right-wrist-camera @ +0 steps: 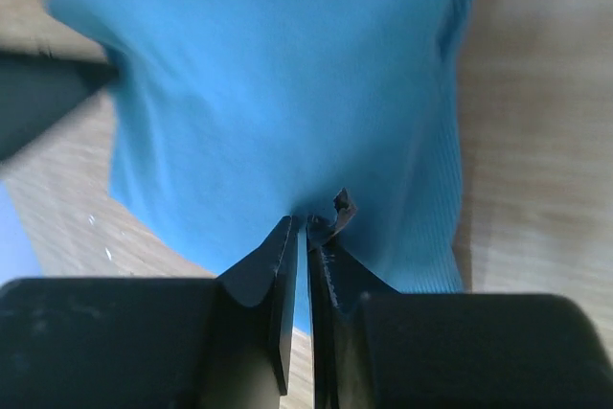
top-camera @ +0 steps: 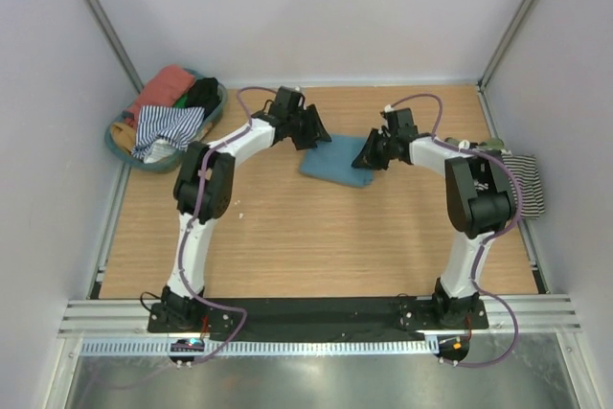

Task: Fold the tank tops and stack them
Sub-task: Fold the tank top, then neatly place the folded tank top to the corner

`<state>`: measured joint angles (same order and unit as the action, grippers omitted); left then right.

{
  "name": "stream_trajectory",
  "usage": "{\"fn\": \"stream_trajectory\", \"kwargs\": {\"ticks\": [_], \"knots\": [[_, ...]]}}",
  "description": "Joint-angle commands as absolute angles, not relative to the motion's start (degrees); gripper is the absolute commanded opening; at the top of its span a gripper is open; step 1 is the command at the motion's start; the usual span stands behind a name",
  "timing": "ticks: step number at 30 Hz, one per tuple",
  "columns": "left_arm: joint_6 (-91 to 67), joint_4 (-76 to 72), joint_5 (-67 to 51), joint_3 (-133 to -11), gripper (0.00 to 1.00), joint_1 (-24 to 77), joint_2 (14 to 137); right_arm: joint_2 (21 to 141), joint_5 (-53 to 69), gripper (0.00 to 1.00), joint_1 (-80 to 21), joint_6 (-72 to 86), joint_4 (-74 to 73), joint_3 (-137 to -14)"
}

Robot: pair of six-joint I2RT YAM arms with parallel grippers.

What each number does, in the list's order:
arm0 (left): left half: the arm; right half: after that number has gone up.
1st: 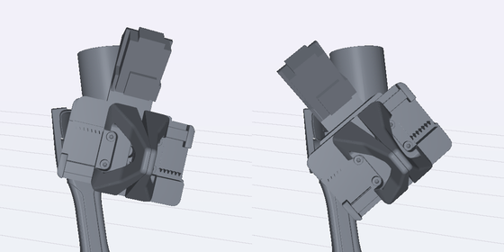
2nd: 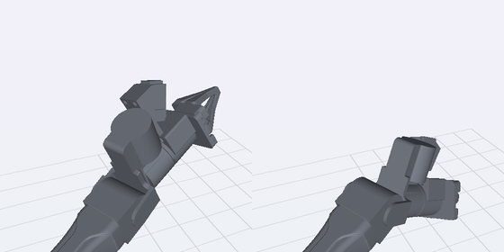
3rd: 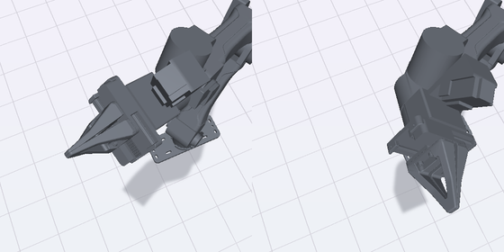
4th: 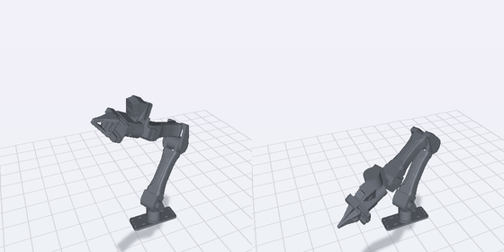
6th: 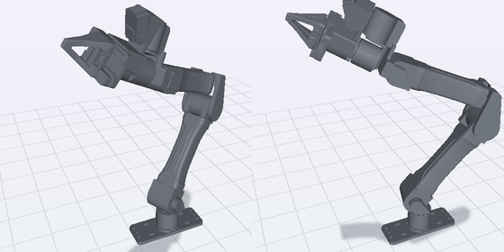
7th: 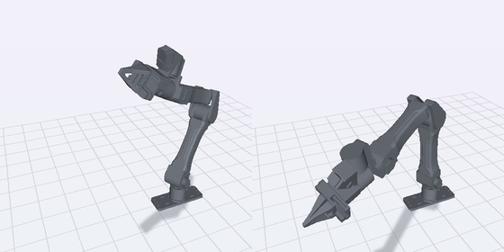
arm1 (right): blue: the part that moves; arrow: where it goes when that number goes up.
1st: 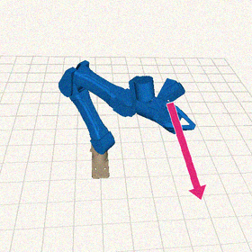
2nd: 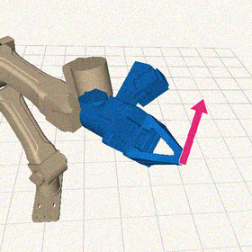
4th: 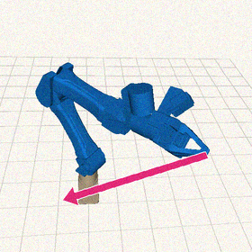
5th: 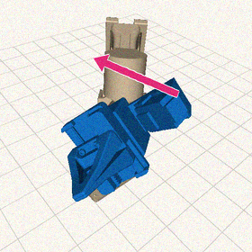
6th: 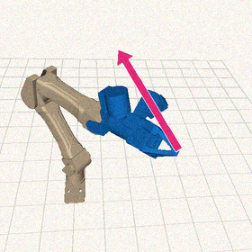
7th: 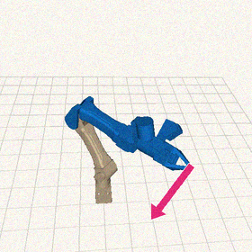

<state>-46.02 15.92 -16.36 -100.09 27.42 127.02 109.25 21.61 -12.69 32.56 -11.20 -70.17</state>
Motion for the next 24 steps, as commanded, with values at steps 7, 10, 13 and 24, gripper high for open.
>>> {"fn": "stream_trajectory", "kwargs": {"ticks": [7, 10, 13, 24], "knots": [[-46.85, 17.31, -16.53, -108.64, 0.51, 24.17, 136.5, 108.11, 18.73, 0.13, -11.87, 33.31, -12.12, -63.37], [-45.36, 16.88, -14.86, -105.75, 0.57, 24.26, 134.04, 104.6, 13.72, 0.27, -11.69, 32.09, -15.27, -63.8], [-43.34, 16.35, -13.54, -101.79, 0.7, 24.26, 128.6, 100.03, 7.14, 0.43, -11.78, 29.98, -20.36, -65.64], [-42.36, 13.2, -8.88, -85.35, 0.79, 27.42, 110.58, 90.79, -23.79, 0.59, -11.87, 22.33, -35.5, -70.13]]}}
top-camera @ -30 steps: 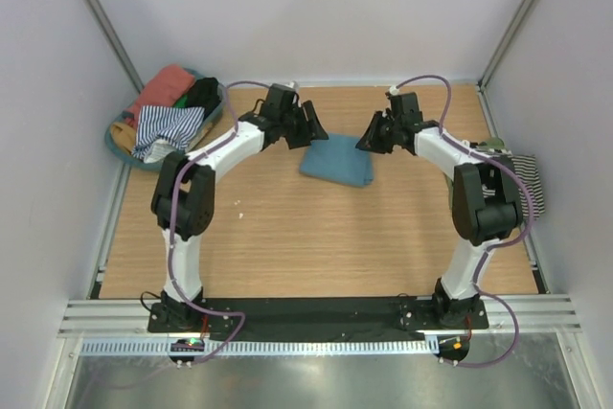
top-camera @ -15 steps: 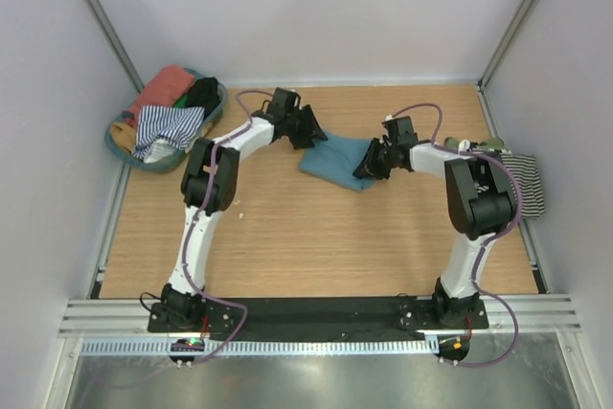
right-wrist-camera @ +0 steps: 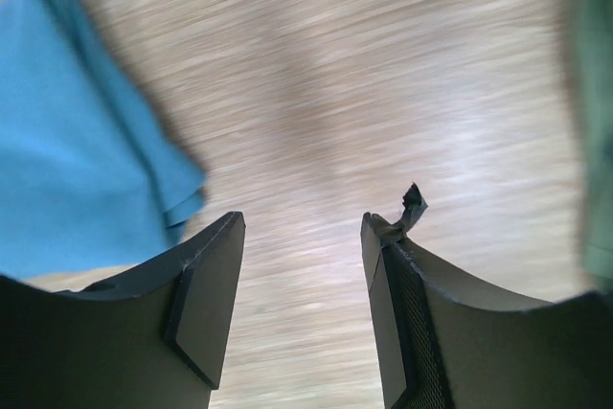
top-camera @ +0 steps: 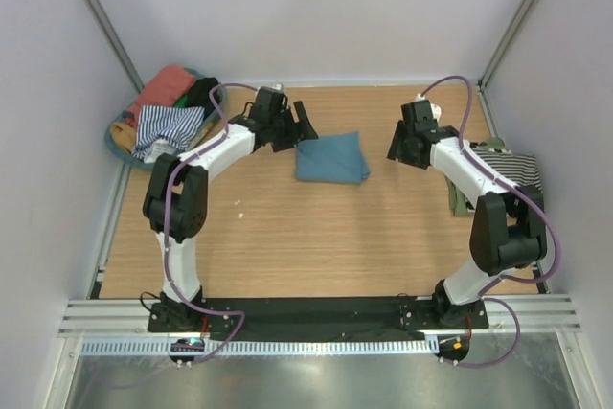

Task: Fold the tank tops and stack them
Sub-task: Neatly place the folded tank top to the corner

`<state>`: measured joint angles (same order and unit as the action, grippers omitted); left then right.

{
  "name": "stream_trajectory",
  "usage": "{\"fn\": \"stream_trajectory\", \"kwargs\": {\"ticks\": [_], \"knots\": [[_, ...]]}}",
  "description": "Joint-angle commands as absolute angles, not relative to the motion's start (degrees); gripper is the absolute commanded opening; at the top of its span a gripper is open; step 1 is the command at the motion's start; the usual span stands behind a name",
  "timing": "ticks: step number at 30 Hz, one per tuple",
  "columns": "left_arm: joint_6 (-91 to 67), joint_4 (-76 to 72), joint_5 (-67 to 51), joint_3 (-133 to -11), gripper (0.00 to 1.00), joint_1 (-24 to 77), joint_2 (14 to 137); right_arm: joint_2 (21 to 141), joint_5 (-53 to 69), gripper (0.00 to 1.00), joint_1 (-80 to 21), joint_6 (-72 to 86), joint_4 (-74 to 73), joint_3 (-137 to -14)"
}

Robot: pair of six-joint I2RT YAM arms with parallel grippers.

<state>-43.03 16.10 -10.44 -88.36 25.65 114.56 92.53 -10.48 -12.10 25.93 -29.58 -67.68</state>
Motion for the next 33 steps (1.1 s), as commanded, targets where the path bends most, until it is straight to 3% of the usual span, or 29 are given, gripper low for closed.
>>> {"fn": "stream_trajectory", "kwargs": {"ticks": [1, 7, 13, 23, 33], "knots": [[-42.62, 12.31, -8.96, -84.56, 0.79, 27.94, 110.22, 90.97, -25.73, 0.59, -11.87, 21.89, -37.16, -70.92], [-46.49, 7.21, -11.87, -80.87, 0.71, 31.9, 111.09, 95.79, -40.4, 0.66, -12.3, 21.18, -45.69, -77.15], [-49.66, 2.55, -9.32, -75.32, 0.7, 31.82, 114.25, 101.86, -49.47, 0.73, -12.31, 20.83, -49.21, -79.54], [-49.04, -1.76, -7.12, -70.05, 0.72, 31.82, 107.86, 116.18, -59.15, 0.74, -12.66, 20.66, -51.68, -84.98], [-48.16, 2.02, -7.73, -69.61, 0.73, 30.33, 102.48, 127.26, -65.13, 0.64, -9.15, 22.41, -55.37, -91.85]]}}
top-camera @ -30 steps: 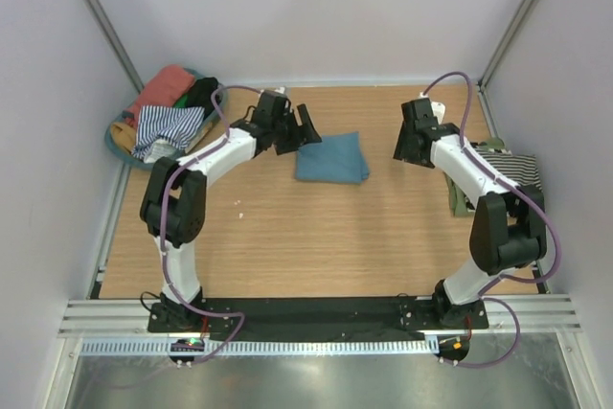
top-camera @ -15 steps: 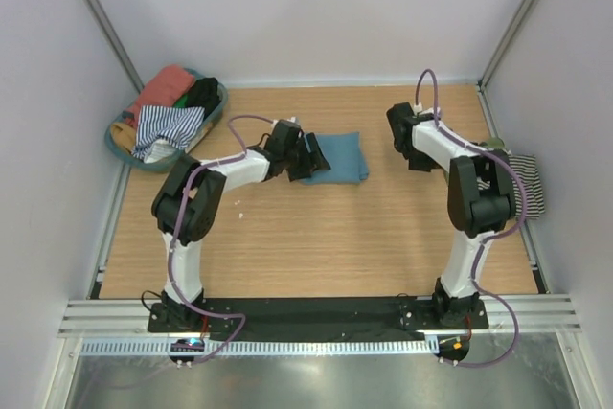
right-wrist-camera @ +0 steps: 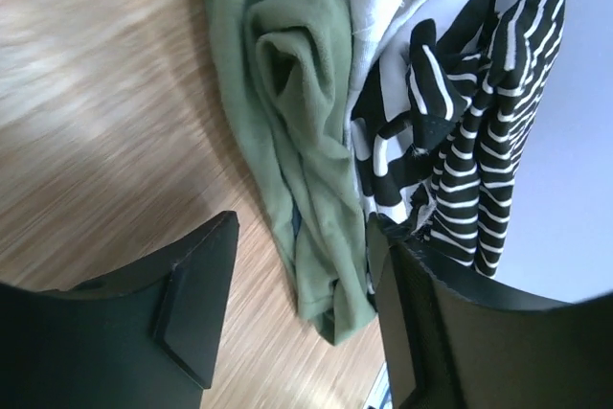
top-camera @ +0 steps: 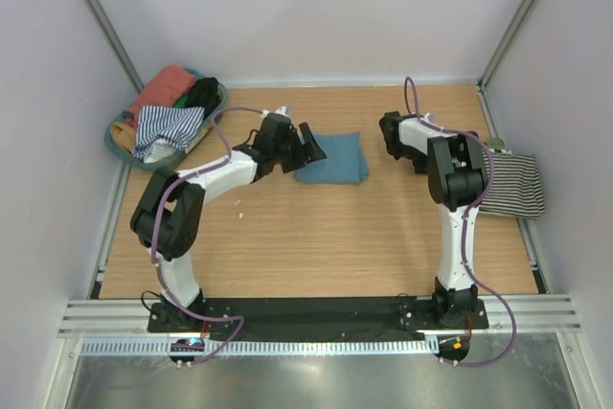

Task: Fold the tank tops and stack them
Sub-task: Neatly place the folded tank top to the corner

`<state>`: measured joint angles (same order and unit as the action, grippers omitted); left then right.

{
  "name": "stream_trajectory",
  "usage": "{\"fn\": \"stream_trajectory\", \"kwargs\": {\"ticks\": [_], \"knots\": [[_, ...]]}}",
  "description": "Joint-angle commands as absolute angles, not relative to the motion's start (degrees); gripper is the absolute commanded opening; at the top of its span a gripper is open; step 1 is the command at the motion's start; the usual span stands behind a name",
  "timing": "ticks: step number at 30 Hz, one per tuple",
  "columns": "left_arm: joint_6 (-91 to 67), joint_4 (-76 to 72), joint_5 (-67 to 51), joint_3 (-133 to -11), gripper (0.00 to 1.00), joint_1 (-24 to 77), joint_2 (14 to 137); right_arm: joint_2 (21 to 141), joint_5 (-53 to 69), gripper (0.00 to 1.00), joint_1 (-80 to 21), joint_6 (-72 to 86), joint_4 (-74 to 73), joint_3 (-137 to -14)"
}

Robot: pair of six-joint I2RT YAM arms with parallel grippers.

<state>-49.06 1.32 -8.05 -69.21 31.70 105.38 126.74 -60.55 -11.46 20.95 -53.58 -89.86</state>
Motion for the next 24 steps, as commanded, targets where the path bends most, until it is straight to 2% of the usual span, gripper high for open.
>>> {"fn": "stream_trajectory", "kwargs": {"ticks": [1, 2, 5, 6, 7, 8, 14, 24], "knots": [[-48.16, 2.02, -7.82, -69.17, 0.73, 29.45, 101.78, 127.61, -64.87, 0.62, -8.36, 23.02, -55.81, -92.19], [-48.16, 2.2, -8.17, -68.91, 0.73, 29.01, 101.43, 128.4, -64.69, 0.6, -7.48, 23.2, -56.16, -92.63], [-48.51, 2.37, -8.79, -67.68, 0.73, 27.16, 99.85, 129.11, -65.21, 0.43, -6.68, 22.85, -55.46, -93.6], [-48.43, 2.37, -8.7, -67.41, 0.73, 26.9, 99.41, 129.81, -65.48, 0.33, -6.59, 22.85, -55.46, -94.04], [-48.43, 2.46, -8.7, -67.24, 0.73, 26.55, 99.06, 129.99, -65.3, 0.11, -6.5, 22.94, -56.07, -94.39], [-48.34, 2.37, -8.79, -66.98, 0.73, 26.46, 98.44, 130.25, -64.52, 0.01, -6.68, 24.07, -56.77, -94.83], [-47.72, 3.16, -8.17, -66.88, 0.73, 26.1, 97.82, 125.86, -63.72, 0.01, -11.95, 23.9, -54.49, -91.23], [-47.64, 5.01, -7.38, -67.67, 0.73, 24.79, 99.75, 120.5, -52.05, 0.01, -22.58, 24.17, -52.3, -90.52]]}}
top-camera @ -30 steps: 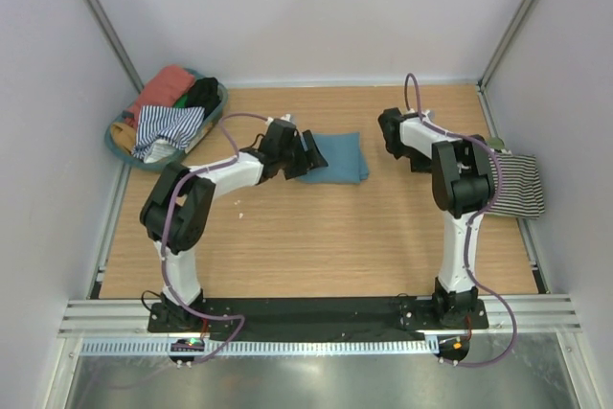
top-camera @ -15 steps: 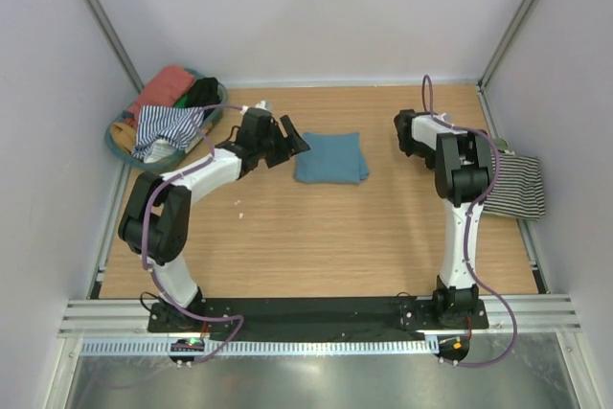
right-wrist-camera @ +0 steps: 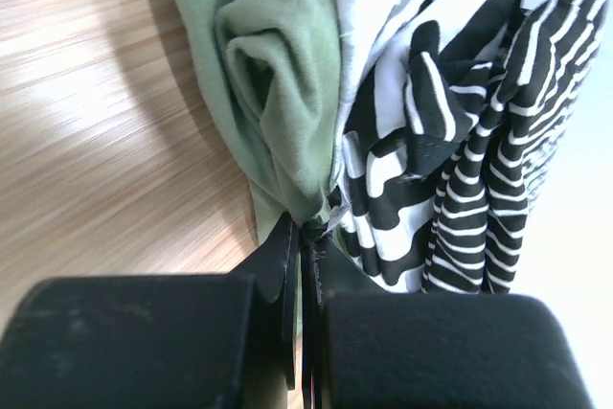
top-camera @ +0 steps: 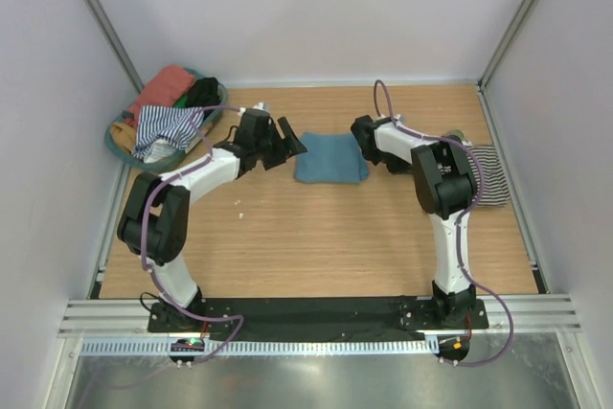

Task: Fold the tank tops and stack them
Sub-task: Neatly place the folded tank top to the corner

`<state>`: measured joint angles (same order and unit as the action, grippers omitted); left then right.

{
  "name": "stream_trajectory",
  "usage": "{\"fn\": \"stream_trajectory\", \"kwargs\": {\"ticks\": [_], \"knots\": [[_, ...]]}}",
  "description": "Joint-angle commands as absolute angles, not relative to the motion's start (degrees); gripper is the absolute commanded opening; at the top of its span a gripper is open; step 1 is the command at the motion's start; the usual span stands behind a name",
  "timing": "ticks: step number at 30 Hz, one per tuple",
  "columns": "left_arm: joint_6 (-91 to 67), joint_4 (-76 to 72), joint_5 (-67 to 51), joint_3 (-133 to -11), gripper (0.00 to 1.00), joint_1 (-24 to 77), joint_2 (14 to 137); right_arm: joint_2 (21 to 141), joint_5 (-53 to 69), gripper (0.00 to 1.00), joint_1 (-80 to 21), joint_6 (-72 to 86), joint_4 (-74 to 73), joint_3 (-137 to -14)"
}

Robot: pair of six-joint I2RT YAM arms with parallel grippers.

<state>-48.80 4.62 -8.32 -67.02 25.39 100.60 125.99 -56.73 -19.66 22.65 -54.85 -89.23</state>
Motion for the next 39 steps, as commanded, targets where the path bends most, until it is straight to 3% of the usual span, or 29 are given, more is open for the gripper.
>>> {"fn": "stream_trajectory", "kwargs": {"ticks": [1, 2, 3, 5, 13, 18, 28, 35, 39], "knots": [[-47.55, 5.01, -7.47, -67.85, 0.73, 24.79, 100.45, 120.06, -50.73, 0.01, -22.94, 24.0, -52.03, -90.88], [-47.55, 5.1, -7.47, -67.94, 0.73, 24.79, 100.72, 119.62, -47.67, 0.03, -23.03, 24.08, -51.86, -91.84], [-47.55, 5.18, -7.38, -68.11, 0.73, 24.79, 101.07, 119.18, -46.51, 0.27, -23.03, 24.0, -51.33, -92.19], [-47.64, 5.27, -7.82, -68.38, 0.74, 24.79, 102.39, 117.52, -43.7, 0.52, -23.03, 23.56, -50.28, -92.55], [-47.81, 5.27, -8.09, -69.87, 0.71, 24.79, 106.43, 110.22, -27.44, 0.56, -22.94, 21.01, -42.47, -89.66], [-47.29, 5.97, -7.56, -72.59, 0.72, 24.79, 109.77, 108.54, -14.18, 0.74, -22.94, 19.34, -33.94, -85.52], [-46.41, 9.31, -6.16, -78.83, 0.73, 24.79, 116.8, 114.78, 6.92, 0.69, -17.85, 23.11, -21.9, -83.15], [-46.23, 12.13, -4.31, -83.4, 0.72, 24.79, 121.81, 119.61, 8.53, 0.69, -15.82, 23.21, -20.13, -84.11], [-46.14, 15.02, -3.78, -85.86, 0.7, 24.87, 124.19, 121.99, 10.1, 0.56, -15.73, 22.41, -20.65, -84.64]]}}
